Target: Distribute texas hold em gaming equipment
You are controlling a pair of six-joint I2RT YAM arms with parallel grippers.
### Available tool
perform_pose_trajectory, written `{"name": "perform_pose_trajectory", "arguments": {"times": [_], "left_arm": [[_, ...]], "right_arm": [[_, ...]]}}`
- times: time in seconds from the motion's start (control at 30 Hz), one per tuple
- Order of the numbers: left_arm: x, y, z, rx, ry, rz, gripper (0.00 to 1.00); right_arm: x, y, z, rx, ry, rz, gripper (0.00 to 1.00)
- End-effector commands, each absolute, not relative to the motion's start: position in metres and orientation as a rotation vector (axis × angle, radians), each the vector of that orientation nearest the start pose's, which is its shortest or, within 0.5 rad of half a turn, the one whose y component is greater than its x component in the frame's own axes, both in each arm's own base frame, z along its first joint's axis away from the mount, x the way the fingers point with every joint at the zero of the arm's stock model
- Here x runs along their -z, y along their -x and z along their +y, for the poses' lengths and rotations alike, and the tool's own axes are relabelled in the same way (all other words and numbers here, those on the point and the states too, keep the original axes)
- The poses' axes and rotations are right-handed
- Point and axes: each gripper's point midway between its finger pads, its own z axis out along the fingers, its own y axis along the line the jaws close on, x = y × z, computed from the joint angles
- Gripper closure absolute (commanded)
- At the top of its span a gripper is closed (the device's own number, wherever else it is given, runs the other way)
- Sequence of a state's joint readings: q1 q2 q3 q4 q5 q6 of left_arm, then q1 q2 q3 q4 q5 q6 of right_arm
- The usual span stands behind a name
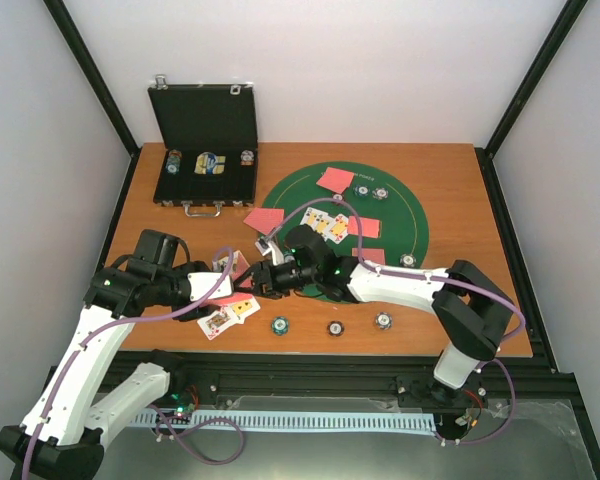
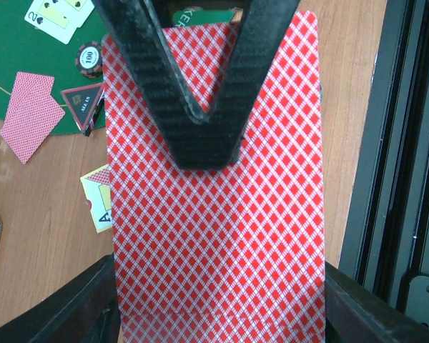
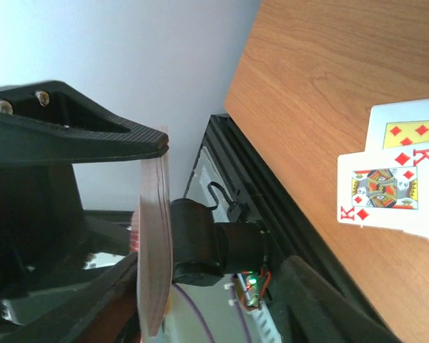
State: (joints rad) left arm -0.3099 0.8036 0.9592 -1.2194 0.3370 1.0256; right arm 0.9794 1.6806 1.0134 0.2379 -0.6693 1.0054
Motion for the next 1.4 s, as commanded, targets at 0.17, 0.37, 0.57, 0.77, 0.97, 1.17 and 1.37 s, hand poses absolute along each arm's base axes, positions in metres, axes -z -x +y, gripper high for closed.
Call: {"name": "perform_pose_trajectory", "arguments": {"times": [0.17,0.37,0.57,0.77,0.97,1.17,1.37], "left_arm": [[-0.207,-0.166,-0.116,0.157,-1.642,1.863,0.67],[-0.206,-0.167,-0.115,0.15,-1.647,1.869,0.67],[-0.2,-0.167,-0.112,0.132,-1.661,1.878,0.67],[-0.197,-0.171,-0.113,0.127,-1.644,1.886,0.67],[-0.179,-0.183,-0.11,0.11,-1.619,1.96,0.67],[-0.135,-0.199,-0.092,-0.027,-1.634,2.063,0.69],[-0.099,-0.212,-0.074,-0.119,-1.593,2.127,0.68]], "right_arm": [[-0.201,-0.17,0.435,-1.73,0.481,2.466,0.84],[-0.213,-0.176,0.423,-1.686,0.483,2.461,0.97],[-0.206,-0.227,0.357,-1.558,0.321,2.463,0.97],[-0.176,-0.293,0.26,-1.276,0.108,2.51,0.97],[-0.148,-0.362,0.177,-1.079,-0.144,2.517,0.97],[-0.118,-0.419,0.15,-0.999,-0.219,2.569,0.97],[-0.082,-0.45,0.14,-0.97,-0.275,2.634,0.97]]}}
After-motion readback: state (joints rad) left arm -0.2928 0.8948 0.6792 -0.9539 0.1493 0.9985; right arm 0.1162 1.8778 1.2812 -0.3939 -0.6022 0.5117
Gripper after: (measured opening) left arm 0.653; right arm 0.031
